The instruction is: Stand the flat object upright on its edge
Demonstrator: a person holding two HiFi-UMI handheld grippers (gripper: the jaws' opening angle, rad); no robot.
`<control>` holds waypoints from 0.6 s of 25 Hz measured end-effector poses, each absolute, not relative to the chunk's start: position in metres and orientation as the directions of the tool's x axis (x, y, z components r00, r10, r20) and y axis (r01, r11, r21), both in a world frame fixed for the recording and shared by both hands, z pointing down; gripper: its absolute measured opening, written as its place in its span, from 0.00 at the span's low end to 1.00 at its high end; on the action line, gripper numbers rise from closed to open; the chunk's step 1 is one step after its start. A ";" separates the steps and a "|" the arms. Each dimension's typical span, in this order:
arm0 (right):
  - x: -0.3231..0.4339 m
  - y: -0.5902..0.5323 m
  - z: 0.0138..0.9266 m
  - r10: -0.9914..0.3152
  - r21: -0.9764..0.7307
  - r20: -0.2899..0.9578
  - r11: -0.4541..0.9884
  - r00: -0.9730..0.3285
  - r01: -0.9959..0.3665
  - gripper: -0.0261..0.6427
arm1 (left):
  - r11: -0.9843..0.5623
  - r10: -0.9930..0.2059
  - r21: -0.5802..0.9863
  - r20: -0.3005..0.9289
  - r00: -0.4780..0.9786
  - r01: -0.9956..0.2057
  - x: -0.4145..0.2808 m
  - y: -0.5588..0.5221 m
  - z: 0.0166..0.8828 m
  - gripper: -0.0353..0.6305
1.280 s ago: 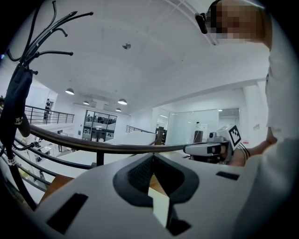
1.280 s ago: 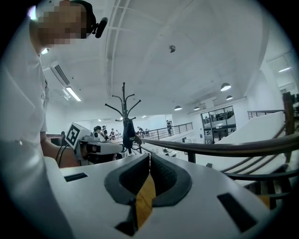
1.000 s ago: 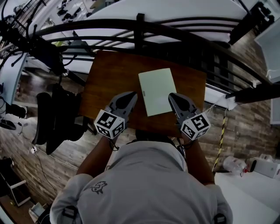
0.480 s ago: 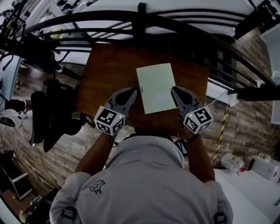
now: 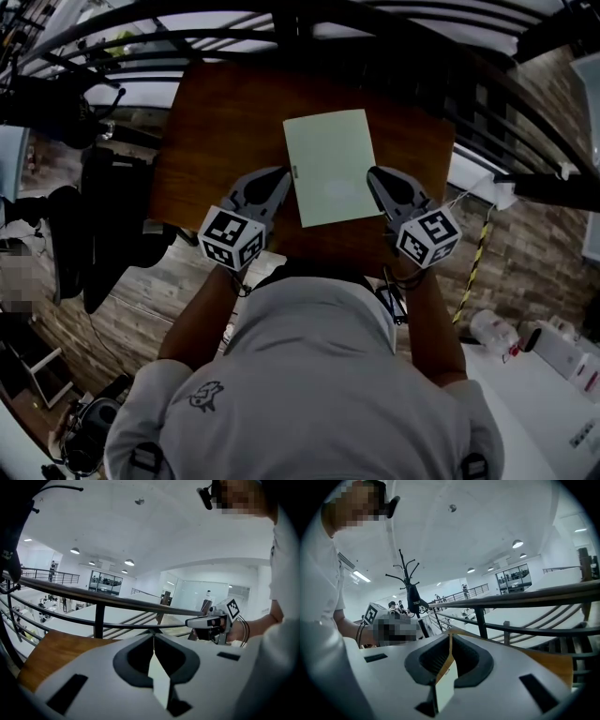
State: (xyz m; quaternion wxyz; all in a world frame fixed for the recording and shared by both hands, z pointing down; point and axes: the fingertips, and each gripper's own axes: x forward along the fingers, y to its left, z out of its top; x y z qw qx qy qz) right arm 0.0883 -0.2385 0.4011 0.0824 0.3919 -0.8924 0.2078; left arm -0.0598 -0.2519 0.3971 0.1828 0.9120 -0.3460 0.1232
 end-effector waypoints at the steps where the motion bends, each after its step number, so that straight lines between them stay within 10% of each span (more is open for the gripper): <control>1: 0.091 -0.240 0.406 -0.663 -0.311 0.316 0.604 -0.679 -0.734 0.09 | -0.689 -0.583 0.254 0.362 0.727 -0.679 -0.059 -0.254 0.404 0.08; 15: 0.117 -0.255 0.492 -0.563 -0.369 0.431 0.603 -0.705 -0.707 0.09 | -0.585 -0.558 0.348 0.481 0.676 -0.732 -0.053 -0.267 0.494 0.16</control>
